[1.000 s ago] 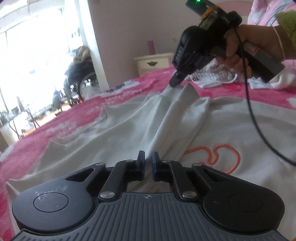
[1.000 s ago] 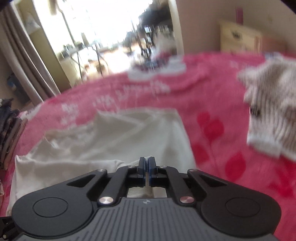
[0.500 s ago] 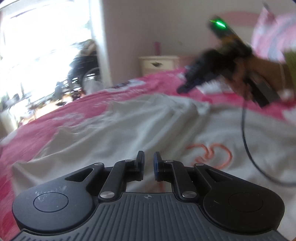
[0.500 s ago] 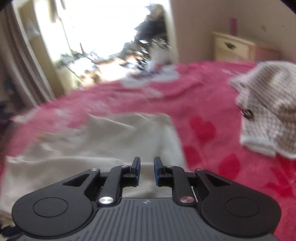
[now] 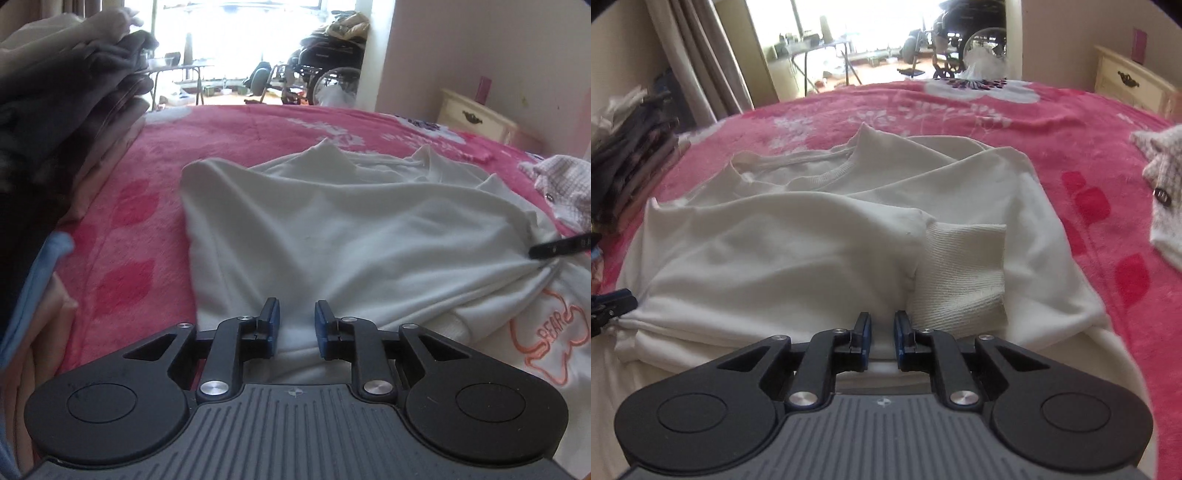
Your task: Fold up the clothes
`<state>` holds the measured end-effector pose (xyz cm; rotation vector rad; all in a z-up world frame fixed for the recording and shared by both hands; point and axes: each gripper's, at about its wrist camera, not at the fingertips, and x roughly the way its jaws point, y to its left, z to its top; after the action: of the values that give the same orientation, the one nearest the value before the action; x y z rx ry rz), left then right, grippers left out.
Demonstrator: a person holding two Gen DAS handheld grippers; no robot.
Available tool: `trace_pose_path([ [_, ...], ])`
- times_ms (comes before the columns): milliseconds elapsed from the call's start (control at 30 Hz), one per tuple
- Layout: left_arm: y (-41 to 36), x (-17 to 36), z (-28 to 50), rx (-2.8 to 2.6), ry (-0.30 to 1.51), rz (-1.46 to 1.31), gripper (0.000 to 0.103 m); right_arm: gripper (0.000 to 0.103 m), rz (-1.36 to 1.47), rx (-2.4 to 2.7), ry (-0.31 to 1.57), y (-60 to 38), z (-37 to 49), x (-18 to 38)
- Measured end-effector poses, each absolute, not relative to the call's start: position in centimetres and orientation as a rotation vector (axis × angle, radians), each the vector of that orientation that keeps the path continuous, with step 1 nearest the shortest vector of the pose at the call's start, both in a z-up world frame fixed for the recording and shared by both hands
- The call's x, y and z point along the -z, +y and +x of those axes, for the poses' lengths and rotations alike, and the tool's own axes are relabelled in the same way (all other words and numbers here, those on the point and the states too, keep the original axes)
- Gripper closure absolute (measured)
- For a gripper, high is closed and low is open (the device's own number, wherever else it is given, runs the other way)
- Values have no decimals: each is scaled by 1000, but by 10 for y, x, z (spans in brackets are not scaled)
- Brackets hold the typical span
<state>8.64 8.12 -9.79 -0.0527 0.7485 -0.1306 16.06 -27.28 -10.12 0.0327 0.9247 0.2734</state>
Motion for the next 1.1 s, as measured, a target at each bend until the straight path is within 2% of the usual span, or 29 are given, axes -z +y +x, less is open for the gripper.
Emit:
trace_pose_path([
  [200, 85, 100, 78, 127, 742, -38, 82, 88, 90, -275, 827, -261, 181, 78],
  [300, 87, 102, 74, 121, 735, -38, 82, 89, 173, -216, 892, -266, 213, 105],
  [333, 87, 103, 73, 121, 732, -39, 82, 92, 208, -179, 923, -270, 223, 118],
  [433, 90, 105, 70, 132, 712, -39, 82, 99, 442, -99, 907, -298, 236, 131],
  [500, 92, 105, 68, 138, 702, -36, 82, 99, 577, -39, 902, -313, 236, 130],
  [567, 95, 101, 65, 140, 698, -48, 82, 97, 561, -17, 882, -319, 227, 117],
  [600, 96, 98, 63, 141, 697, -56, 81, 90, 547, -7, 872, -321, 222, 109],
  [633, 99, 96, 61, 142, 697, -64, 80, 89, 511, -7, 864, -322, 213, 100],
  [833, 104, 85, 37, 137, 689, -21, 77, 89, 427, -63, 877, -330, 138, 63],
  [1000, 93, 82, 26, 145, 681, 94, 76, 89, 455, -47, 932, -327, 85, 68],
  [1100, 81, 92, 33, 100, 738, 219, 75, 89, 528, -28, 958, -328, 56, 77],
])
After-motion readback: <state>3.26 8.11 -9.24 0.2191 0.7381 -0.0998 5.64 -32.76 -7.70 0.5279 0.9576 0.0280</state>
